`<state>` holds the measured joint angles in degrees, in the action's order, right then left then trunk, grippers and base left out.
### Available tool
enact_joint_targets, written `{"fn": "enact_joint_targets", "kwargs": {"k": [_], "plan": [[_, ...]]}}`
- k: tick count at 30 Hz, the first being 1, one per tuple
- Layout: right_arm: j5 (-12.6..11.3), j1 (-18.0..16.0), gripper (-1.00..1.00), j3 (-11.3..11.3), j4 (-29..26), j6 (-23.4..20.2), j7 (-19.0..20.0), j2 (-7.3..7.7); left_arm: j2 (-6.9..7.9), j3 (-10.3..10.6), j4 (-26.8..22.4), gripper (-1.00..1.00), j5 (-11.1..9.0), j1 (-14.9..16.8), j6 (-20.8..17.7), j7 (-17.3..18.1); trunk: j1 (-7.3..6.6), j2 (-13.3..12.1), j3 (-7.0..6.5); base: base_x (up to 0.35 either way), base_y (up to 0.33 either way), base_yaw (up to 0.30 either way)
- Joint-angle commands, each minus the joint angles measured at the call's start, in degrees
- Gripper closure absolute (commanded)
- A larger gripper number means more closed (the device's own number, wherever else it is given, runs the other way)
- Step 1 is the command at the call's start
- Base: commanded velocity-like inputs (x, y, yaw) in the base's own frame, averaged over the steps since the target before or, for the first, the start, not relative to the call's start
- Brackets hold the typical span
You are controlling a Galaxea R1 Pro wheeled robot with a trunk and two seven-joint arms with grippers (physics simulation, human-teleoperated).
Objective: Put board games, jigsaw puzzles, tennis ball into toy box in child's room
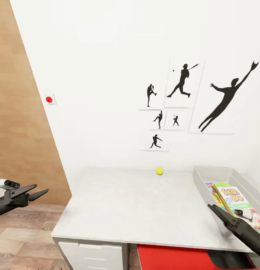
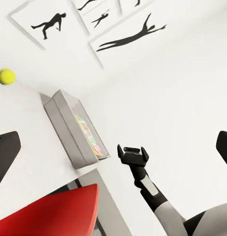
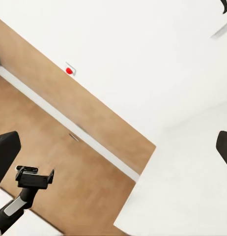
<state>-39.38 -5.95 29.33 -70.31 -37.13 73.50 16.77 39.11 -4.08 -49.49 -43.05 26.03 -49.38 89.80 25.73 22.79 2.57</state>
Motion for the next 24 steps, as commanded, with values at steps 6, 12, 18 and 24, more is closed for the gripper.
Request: {"fn": "enact_joint_targets", "kwargs": {"k": [6,12,18,24], "plan": [[-0.3,0.0,-1.00,0.0,0.0,-0.5,0.1,-0.06,0.03,0.0,0.0,-1.00,0.0,0.1,-0.5,0.2,0.06,0.1,0.17,0.064,0.000,0.186],[-0.3,0.0,-1.00,0.0,0.0,-0.5,0.1,-0.07,0.06,0.1,0.0,-1.00,-0.1,0.1,-0.3,0.2,0.06,0.1,0.18,0.062,0.121,0.024],[-0.3,0.0,-1.00,0.0,0.0,-0.5,0.1,-0.04,0.03,0.1,0.0,-1.00,-0.1,0.1,-0.1,0.2,0.06,0.1,0.09,0.099,0.096,-0.038],[-0.3,0.0,-1.00,0.0,0.0,-0.5,0.1,0.04,0.07,0.0,0.0,-1.00,0.0,0.1,0.1,0.2,0.06,0.1,-0.15,0.139,0.045,-0.112]]}}
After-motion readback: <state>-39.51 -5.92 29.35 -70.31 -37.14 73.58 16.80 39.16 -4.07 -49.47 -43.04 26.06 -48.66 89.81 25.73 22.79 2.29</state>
